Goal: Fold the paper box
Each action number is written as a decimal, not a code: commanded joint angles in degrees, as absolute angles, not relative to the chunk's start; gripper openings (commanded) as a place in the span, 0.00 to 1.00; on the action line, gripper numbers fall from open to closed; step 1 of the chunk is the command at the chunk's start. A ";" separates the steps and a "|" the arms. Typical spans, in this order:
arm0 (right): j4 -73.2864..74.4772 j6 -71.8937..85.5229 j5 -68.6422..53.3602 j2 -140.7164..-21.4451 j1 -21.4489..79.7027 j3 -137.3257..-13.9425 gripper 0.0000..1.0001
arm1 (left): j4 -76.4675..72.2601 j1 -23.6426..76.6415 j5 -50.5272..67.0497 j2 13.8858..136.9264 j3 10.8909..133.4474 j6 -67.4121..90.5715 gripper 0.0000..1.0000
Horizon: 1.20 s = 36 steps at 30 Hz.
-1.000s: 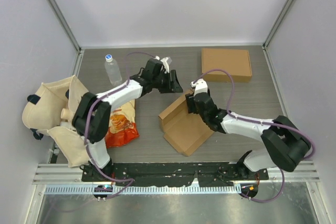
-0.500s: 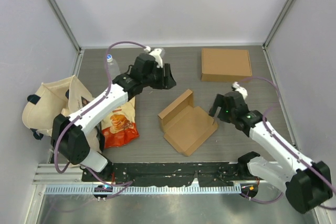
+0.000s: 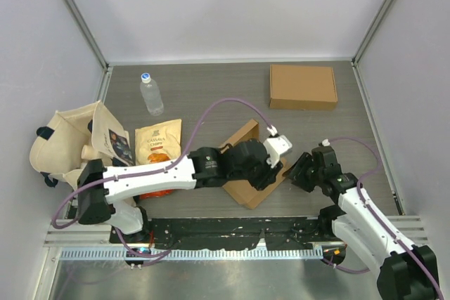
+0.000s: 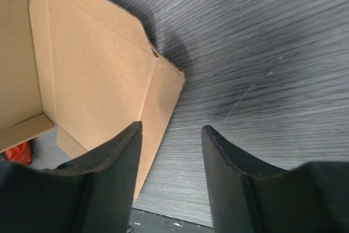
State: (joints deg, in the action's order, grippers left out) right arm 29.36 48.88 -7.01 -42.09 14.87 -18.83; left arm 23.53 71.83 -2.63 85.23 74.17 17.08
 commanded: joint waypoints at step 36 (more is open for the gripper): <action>-4.92 65.13 -15.82 -48.25 13.62 -14.85 0.01 | 23.73 76.82 -41.47 114.08 84.64 18.64 0.38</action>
State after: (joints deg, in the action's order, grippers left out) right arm -6.31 63.24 -14.76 -49.06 13.85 -11.86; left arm 22.48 77.12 -33.34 113.75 82.06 18.76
